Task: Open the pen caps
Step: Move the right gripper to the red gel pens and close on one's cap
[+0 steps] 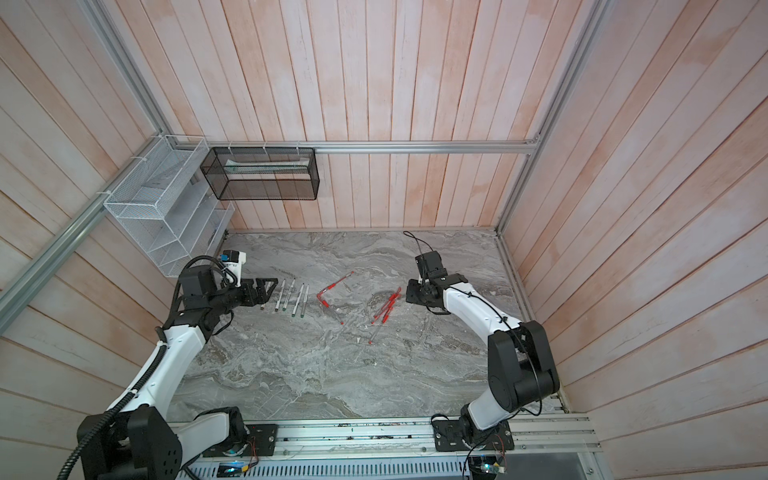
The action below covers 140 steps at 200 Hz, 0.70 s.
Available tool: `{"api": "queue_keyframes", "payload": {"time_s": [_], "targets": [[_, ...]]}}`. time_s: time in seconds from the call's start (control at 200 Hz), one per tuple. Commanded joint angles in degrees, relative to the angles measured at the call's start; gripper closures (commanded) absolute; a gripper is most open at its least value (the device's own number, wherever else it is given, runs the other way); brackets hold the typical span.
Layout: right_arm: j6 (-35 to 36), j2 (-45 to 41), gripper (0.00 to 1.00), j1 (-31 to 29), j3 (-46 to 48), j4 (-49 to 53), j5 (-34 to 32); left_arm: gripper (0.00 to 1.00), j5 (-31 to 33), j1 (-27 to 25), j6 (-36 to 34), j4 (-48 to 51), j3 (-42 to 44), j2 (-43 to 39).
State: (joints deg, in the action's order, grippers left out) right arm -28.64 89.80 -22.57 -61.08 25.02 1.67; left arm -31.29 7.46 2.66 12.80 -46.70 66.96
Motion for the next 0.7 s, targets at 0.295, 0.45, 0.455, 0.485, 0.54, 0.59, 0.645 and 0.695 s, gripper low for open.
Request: {"api": "queue_keyframes", "payload": {"time_s": [0.295, 0.45, 0.455, 0.485, 0.54, 0.59, 0.645, 0.695], "targets": [[-5.37, 10.51, 0.57, -8.29, -2.13, -3.18, -1.51, 0.03, -0.91, -0.79, 0.09, 0.02, -0.37, 0.61], [-5.72, 12.91, 0.57, -8.85, -2.08, -5.4, -0.76, 0.03, -0.66, -1.31, -0.35, -1.11, 0.27, 0.54], [-5.72, 13.06, 0.57, -8.83, -2.23, -5.32, -0.73, 0.03, -0.73, -1.31, -0.36, -1.06, 0.28, 0.58], [-5.64, 14.03, 0.58, -8.94, -3.07, -4.53, -0.62, 0.03, -1.04, -1.31, -0.16, -0.75, 0.14, 0.62], [-5.55, 15.32, 0.59, -9.2, -4.73, -2.85, -1.16, 0.03, -0.72, -1.31, -0.11, 0.14, -0.55, 1.1], [-5.63, 15.42, 0.59, -9.57, -4.73, -2.87, -1.66, 0.03, -0.17, -1.4, -0.1, 0.25, -0.85, 1.24], [-5.83, 15.41, 0.58, -9.67, -3.94, -4.44, -1.31, 0.03, 0.0, -1.72, -0.32, -0.65, -0.23, 0.98], [-5.82, 16.01, 0.59, -9.6, -3.99, -4.77, -1.07, 0.03, -0.66, -1.91, -0.54, -1.19, 0.21, 0.84]]}}
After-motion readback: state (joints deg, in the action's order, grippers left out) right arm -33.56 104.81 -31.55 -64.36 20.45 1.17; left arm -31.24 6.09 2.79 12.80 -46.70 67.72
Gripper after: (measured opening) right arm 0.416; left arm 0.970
